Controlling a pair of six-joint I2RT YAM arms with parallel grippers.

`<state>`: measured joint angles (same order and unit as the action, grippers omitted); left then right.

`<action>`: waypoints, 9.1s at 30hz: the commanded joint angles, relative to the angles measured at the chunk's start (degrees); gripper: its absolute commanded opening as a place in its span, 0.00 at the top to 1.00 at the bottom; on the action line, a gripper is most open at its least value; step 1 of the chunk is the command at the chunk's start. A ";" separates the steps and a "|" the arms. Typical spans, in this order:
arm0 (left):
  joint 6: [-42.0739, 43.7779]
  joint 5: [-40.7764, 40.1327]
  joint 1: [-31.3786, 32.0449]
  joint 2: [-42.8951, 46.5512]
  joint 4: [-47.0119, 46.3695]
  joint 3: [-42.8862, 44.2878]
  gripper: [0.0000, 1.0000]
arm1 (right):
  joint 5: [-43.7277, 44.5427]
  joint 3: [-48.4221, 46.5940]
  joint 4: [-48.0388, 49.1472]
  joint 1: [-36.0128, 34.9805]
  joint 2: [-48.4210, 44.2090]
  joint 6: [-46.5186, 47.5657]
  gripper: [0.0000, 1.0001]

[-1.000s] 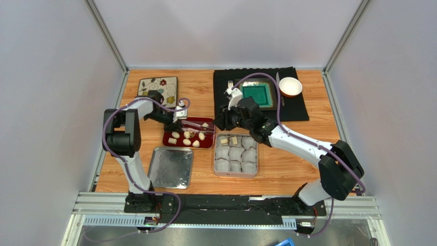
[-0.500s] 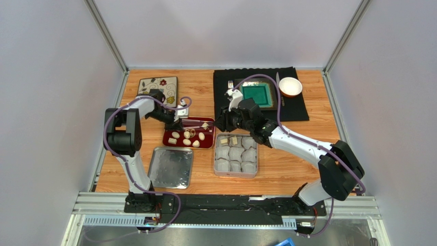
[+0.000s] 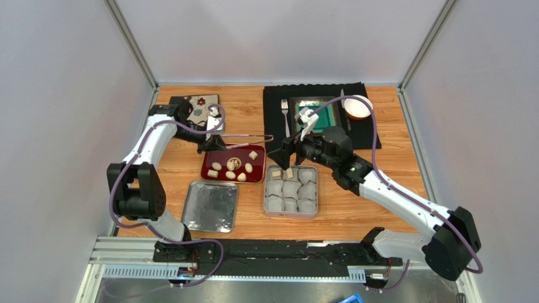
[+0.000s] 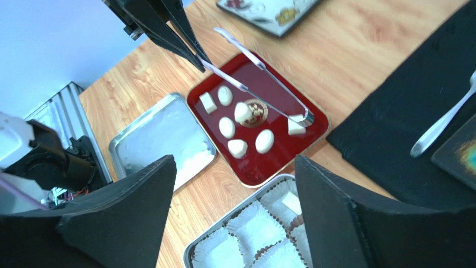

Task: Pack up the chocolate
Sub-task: Pick up the clamp from the plate, then pick up the fake chocolate from the plate.

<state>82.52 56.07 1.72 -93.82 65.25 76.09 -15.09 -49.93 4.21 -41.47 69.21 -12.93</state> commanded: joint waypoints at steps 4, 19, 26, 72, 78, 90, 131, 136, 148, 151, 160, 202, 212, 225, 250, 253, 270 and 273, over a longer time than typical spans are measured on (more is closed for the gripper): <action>-5.38 22.81 -1.01 3.99 20.09 5.30 1.00 | -6.88 2.56 3.88 0.69 -9.26 5.81 0.07; -35.92 45.09 1.97 11.29 16.85 -5.61 1.00 | -16.70 3.88 8.89 2.97 -6.55 3.96 0.00; -60.18 45.09 5.84 22.53 -8.45 -13.77 1.00 | -29.01 -0.07 4.86 8.68 -4.88 5.01 0.01; -71.80 44.91 9.71 27.29 -25.88 -22.57 1.00 | -48.36 -19.85 -12.03 6.41 12.00 7.31 0.34; -72.06 45.00 9.71 27.38 -26.58 -23.01 1.00 | -48.28 -19.59 -9.66 5.70 11.74 5.46 0.41; -74.87 44.91 9.71 28.08 -30.54 -24.77 1.00 | -47.93 -19.59 -8.60 4.82 11.04 3.52 0.59; -75.34 11.12 0.92 22.73 -25.21 -17.31 0.33 | -28.08 -17.83 -15.72 6.05 7.87 5.46 1.00; -67.94 -1.83 -1.18 19.73 -19.11 -16.67 0.33 | -18.32 -18.80 -15.63 5.70 10.94 3.53 1.00; -66.53 -23.72 -8.83 20.88 -32.03 -26.43 0.30 | 14.89 -24.68 -18.96 -2.55 19.90 1.94 1.00; -65.65 -24.35 -10.15 18.07 -31.25 -26.44 0.30 | 25.07 -29.15 -21.34 -6.51 25.00 1.33 1.00; -63.89 -19.43 -15.51 14.02 -30.97 -26.00 0.33 | 37.06 -36.90 -25.83 -10.64 34.06 -1.84 1.00; -61.25 -16.79 -15.87 13.58 -30.10 -26.88 0.35 | 33.73 -36.82 -26.01 -12.40 34.85 -4.91 0.90; -60.90 -16.61 -15.87 14.28 -29.75 -26.88 0.35 | 33.72 -36.99 -26.01 -12.49 34.76 -4.91 0.82; -60.90 -15.91 -15.87 14.81 -29.22 -26.61 0.35 | 33.72 -36.55 -25.65 -12.67 34.41 -4.74 0.69; -60.46 -15.56 -15.87 14.98 -28.60 -26.09 0.35 | 33.55 -36.55 -25.48 -12.58 36.61 -4.74 0.66; -60.37 -15.56 -15.87 14.98 -28.43 -26.09 0.35 | 33.64 -36.73 -25.48 -12.58 36.96 -4.65 0.66; -60.20 -15.38 -15.95 14.72 -28.25 -25.82 0.35 | 33.38 -36.99 -25.30 -11.44 38.02 -4.12 0.64; -60.20 -15.21 -15.95 14.63 -28.16 -25.73 0.35 | 33.20 -36.99 -25.30 -11.35 38.02 -4.12 0.64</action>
<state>20.91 39.18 -13.91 -80.66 36.93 48.88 17.89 -85.34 -23.31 -53.17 106.96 -17.12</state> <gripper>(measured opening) 0.650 0.358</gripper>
